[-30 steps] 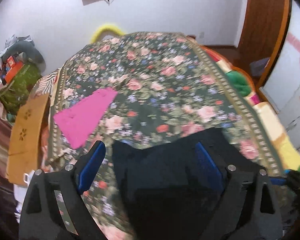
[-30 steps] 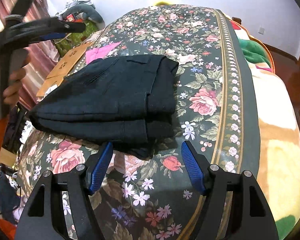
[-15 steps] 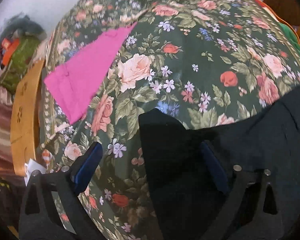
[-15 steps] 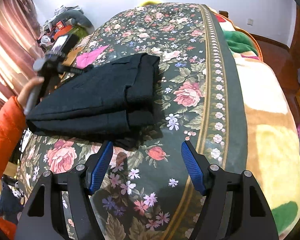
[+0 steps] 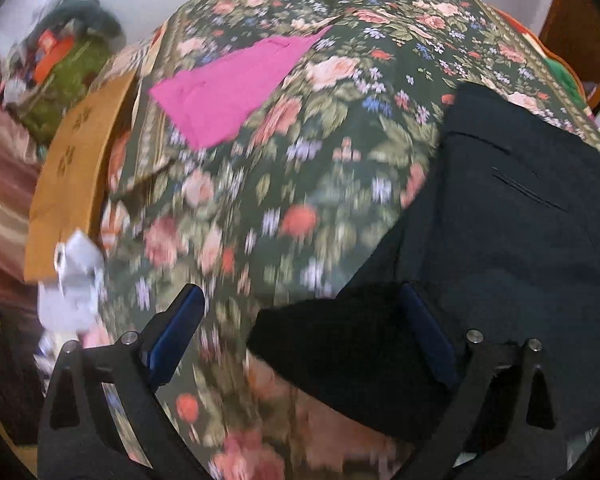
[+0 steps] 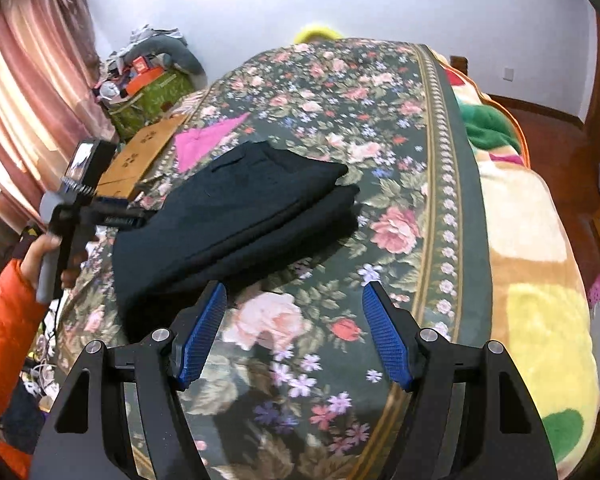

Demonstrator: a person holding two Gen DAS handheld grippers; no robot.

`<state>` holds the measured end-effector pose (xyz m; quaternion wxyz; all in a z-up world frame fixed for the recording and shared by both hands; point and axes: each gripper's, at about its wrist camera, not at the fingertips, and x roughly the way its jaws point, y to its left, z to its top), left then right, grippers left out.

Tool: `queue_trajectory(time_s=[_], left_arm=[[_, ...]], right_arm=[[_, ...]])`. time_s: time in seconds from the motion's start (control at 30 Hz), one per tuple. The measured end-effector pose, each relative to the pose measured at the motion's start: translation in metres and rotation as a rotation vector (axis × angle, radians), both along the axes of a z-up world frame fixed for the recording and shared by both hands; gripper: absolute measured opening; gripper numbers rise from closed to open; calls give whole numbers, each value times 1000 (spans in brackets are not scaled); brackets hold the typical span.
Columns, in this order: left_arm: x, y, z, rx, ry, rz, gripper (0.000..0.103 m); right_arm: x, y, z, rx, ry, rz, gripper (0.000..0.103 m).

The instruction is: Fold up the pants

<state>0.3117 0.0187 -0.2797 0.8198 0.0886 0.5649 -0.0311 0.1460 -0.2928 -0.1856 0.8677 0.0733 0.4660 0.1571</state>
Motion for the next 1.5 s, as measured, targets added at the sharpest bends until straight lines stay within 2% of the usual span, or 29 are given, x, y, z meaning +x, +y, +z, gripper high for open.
queue_trajectory(time_s=[0.1, 0.33, 0.47, 0.53, 0.6, 0.67, 0.7, 0.77, 0.87, 0.93, 1.1, 1.17, 1.23, 1.33, 1.4, 1.43, 1.5], left_arm=[[-21, 4, 4, -32, -3, 18, 99], [-66, -8, 25, -20, -105, 11, 98], [-83, -12, 41, -58, -151, -28, 80], [-91, -17, 47, -46, -185, -47, 71], [-97, -22, 48, -10, -211, -61, 55], [-98, -23, 45, -2, -212, -61, 49], [-98, -23, 44, -5, -210, -51, 47], [-96, -18, 40, -15, -207, -23, 47], [-94, -10, 35, -78, -178, 17, 47], [-94, -8, 31, -94, -169, 29, 47], [-92, -6, 32, -69, -157, 35, 48], [-88, -2, 38, -77, -147, 24, 48], [-84, 0, 46, -75, -154, 17, 48], [-77, -1, 63, -41, -202, 2, 48], [-68, -3, 75, -37, -231, -14, 55], [-64, -3, 78, -38, -237, -15, 58], [-52, -7, 87, -41, -261, -26, 69]], right_arm=[[-1, 7, 3, 7, -11, 11, 67], [-1, 21, -1, 6, -20, 30, 68], [3, 25, -9, 18, -6, 28, 67], [5, 29, -15, 28, 3, 32, 66], [7, 32, -21, 47, 17, 43, 54], [8, 34, -25, 66, 22, 59, 40], [7, 35, -25, 69, 23, 66, 36], [6, 39, -28, 66, 23, 90, 24], [3, 44, -33, 26, 16, 107, 23], [5, 42, -36, 38, 30, 109, 22], [7, 34, -35, 72, 74, 117, 23], [9, 30, -29, 63, 82, 118, 29], [11, 24, -23, 57, 75, 103, 30], [16, 19, -9, 18, 27, 74, 34], [22, 16, 0, -3, -16, 67, 41], [26, 15, 3, -5, -27, 62, 48], [40, 13, 6, -19, -43, 43, 52]])
